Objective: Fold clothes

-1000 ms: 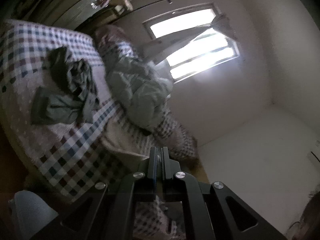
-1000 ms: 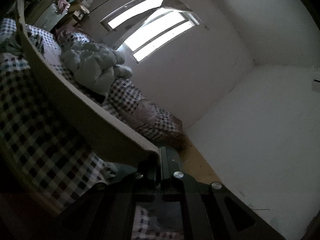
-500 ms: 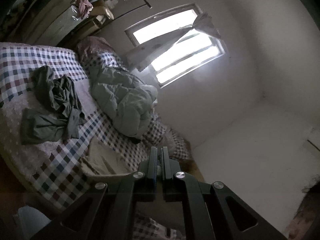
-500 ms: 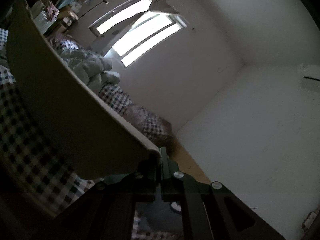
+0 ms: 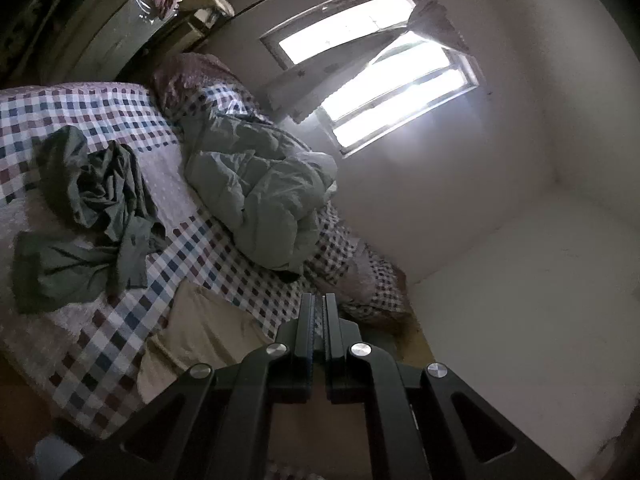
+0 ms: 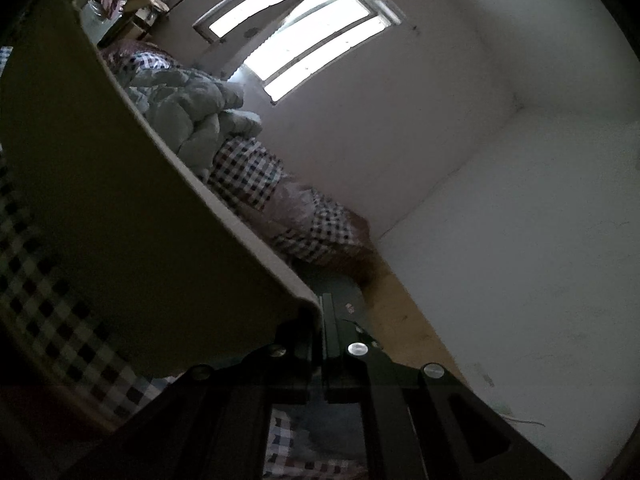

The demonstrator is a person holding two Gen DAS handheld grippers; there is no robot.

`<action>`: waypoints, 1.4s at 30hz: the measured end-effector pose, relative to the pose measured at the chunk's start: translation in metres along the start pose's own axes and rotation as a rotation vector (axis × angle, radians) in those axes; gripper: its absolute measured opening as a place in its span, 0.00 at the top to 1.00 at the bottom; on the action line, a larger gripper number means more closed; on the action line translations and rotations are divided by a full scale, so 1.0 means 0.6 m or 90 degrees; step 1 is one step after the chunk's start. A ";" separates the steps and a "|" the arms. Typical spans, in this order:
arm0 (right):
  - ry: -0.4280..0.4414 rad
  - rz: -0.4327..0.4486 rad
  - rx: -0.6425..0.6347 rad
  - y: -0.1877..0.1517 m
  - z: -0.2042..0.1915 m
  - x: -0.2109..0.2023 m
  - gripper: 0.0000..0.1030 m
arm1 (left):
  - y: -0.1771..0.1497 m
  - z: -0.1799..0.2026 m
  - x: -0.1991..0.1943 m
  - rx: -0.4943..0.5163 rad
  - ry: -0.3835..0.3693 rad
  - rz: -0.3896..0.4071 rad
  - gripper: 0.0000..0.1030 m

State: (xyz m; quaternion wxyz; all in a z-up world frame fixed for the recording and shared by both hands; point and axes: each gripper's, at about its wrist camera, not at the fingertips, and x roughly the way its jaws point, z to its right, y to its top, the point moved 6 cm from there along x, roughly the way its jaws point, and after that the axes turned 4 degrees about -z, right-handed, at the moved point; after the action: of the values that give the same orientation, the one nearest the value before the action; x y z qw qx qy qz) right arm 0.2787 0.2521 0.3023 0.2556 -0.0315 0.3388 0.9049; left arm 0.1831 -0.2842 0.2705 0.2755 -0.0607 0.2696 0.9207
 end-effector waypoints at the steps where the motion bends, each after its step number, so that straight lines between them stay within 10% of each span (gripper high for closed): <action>1: 0.009 -0.004 0.000 0.007 0.001 0.015 1.00 | 0.008 -0.002 0.019 0.000 0.007 -0.003 0.98; 12: 0.104 -0.061 -0.026 0.081 -0.044 0.266 1.00 | 0.082 -0.055 0.272 0.004 0.105 -0.059 0.98; 28: 0.241 -0.196 -0.105 0.031 -0.278 0.654 1.00 | 0.098 -0.260 0.647 0.008 0.326 -0.145 0.98; 42: 0.348 -0.280 -0.139 -0.009 -0.402 0.809 1.00 | 0.106 -0.341 0.774 0.078 0.428 -0.157 1.00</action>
State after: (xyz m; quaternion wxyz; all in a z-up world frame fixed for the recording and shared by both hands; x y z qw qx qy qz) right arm -0.1674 0.3180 0.0019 0.3390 -0.3713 0.2807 0.8176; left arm -0.2494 -0.2172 0.0056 0.2836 -0.3758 0.3903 0.7912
